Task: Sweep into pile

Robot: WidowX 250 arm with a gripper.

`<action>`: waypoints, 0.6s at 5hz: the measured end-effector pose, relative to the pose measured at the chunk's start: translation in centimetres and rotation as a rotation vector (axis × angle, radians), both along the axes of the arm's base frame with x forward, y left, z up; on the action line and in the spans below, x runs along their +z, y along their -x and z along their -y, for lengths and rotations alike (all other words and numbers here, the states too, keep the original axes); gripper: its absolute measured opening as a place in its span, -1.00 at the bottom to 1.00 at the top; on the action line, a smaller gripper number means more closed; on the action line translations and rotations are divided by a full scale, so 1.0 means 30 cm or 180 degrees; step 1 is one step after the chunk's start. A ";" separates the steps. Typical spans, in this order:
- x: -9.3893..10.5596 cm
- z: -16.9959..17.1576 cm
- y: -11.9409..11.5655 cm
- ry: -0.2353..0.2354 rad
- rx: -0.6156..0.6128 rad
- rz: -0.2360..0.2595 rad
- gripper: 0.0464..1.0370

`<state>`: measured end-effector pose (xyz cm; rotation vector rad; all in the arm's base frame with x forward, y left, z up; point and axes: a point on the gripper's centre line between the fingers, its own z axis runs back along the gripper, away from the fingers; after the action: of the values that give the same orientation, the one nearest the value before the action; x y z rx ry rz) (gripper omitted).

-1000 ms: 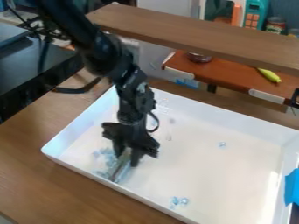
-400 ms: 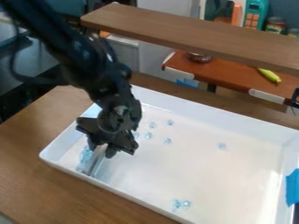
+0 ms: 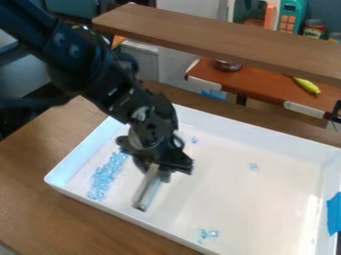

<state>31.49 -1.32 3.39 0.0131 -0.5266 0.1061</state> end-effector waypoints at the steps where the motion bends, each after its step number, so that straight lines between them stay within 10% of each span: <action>1: 0.009 0.092 -0.005 0.0519 0.0107 -0.0017 -0.32; 3: 0.054 0.289 -0.081 0.0520 0.0141 -0.0309 -0.32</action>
<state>33.91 -10.00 5.00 -0.1289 -0.4196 0.1907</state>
